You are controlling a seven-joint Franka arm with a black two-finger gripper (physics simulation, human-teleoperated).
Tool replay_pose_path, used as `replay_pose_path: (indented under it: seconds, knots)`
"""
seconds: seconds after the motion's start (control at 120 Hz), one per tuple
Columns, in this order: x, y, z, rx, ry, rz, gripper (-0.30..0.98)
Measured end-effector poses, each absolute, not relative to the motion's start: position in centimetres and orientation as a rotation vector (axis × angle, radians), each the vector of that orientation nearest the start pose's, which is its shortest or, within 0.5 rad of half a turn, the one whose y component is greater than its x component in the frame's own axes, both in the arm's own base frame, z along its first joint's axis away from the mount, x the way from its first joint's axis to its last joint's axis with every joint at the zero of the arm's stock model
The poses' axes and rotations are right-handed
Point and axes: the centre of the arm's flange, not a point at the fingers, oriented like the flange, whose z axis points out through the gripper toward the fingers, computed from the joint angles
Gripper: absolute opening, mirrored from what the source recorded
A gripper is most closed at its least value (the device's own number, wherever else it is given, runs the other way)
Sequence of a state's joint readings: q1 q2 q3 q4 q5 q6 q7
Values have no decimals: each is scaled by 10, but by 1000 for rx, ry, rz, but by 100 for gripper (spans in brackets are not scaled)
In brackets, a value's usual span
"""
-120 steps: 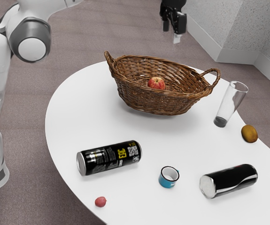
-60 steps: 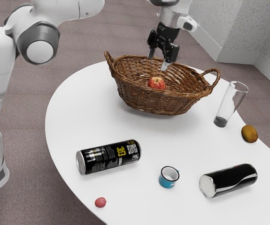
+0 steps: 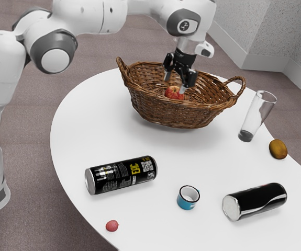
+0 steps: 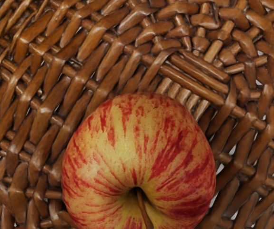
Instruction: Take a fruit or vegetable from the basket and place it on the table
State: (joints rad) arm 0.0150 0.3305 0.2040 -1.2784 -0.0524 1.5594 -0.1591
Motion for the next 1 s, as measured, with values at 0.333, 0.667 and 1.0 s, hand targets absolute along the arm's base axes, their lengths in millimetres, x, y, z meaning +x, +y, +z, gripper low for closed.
replay_pose_path:
  seconds: [0.333, 0.667, 1.0]
  knots:
    - [652, 117, 529, -3061, -580, 68, 69]
    - [653, 120, 507, -3056, -588, 65, 41]
    - [638, 118, 574, -3038, -577, -88, 32]
